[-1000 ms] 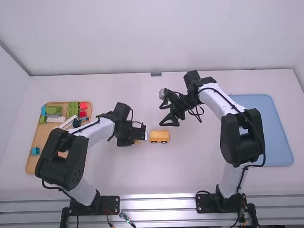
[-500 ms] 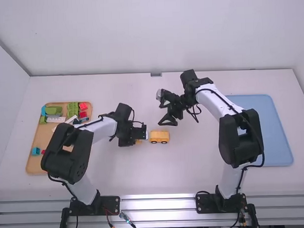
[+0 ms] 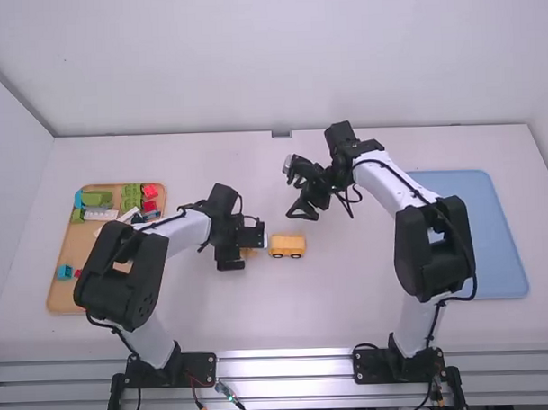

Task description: Assemble lego blocks to make yellow taxi

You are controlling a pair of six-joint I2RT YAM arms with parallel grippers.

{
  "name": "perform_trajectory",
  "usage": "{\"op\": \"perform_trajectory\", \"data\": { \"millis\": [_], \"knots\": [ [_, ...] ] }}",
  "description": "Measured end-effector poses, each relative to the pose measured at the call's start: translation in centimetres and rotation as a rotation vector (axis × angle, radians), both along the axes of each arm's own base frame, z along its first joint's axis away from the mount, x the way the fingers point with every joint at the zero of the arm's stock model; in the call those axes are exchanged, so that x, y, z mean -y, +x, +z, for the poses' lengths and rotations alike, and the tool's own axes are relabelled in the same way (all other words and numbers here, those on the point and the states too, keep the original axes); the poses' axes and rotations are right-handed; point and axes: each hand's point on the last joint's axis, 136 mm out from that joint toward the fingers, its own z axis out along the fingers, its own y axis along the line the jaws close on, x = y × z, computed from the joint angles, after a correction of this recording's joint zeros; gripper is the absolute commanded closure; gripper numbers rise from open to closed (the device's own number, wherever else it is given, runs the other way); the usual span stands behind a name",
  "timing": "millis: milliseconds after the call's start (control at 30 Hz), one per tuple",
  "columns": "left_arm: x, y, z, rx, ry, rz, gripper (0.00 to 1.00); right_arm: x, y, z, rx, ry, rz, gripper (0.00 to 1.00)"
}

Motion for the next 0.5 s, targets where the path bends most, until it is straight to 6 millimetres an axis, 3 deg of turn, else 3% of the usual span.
{"op": "perform_trajectory", "data": {
  "millis": [167, 333, 433, 500],
  "knots": [
    [-0.3, 0.5, 0.0, 0.016, 0.017, 0.035, 0.01, 0.9, 1.1, -0.4, 0.015, -0.078, -0.082, 0.01],
    [-1.1, 0.7, -0.1, 0.011, 0.050, 0.104, 0.01, 1.2, 0.9, 1.2, 0.067, -0.148, -0.117, 0.01],
    [-0.9, -0.8, 0.1, -0.034, 0.026, 0.017, 0.01, 1.0, 0.7, 2.4, 0.108, -0.165, -0.115, 0.01],
    [-0.4, -1.2, 1.4, -0.029, -0.061, -0.064, 0.01, 0.8, 0.0, 2.5, 0.107, -0.175, -0.092, 0.01]
  ]
}}
